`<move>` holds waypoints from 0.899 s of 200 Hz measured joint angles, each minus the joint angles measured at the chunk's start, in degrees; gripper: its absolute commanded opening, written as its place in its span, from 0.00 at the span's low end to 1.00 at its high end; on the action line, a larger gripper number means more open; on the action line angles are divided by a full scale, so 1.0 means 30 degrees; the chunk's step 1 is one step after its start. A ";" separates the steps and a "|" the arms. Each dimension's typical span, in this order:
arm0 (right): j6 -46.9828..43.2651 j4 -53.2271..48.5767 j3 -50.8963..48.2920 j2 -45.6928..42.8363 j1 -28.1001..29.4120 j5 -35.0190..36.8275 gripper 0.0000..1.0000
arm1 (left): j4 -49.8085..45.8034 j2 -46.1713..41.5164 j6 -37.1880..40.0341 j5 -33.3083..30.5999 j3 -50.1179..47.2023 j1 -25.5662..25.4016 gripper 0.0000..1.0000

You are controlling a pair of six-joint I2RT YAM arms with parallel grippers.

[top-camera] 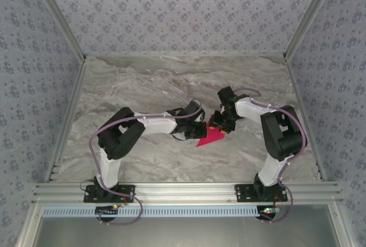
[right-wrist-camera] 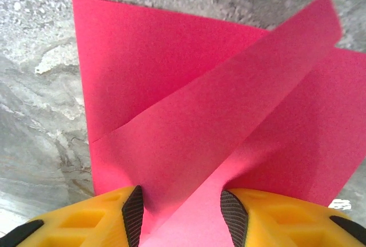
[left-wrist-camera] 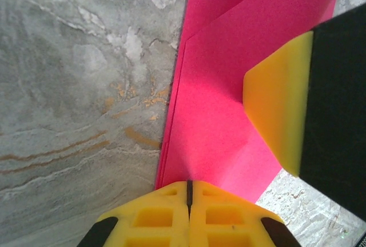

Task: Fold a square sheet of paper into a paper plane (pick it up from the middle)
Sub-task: Fourth fold the wing at the center of the table.

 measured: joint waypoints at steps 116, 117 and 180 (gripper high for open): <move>-0.1020 0.3796 -0.3483 -0.5275 -0.0874 -0.2397 0.03 | -0.0430 0.0073 0.0073 -0.0423 0.0219 -0.0160 0.00; -0.1027 0.3876 -0.3541 -0.5253 -0.0867 -0.2441 0.03 | -0.0452 0.0080 0.0073 -0.0423 0.0219 -0.0160 0.00; -0.2157 0.6040 -0.4226 -0.2922 -0.0284 -0.4014 0.00 | -0.0561 0.0095 0.0066 -0.0474 0.0248 -0.0168 0.00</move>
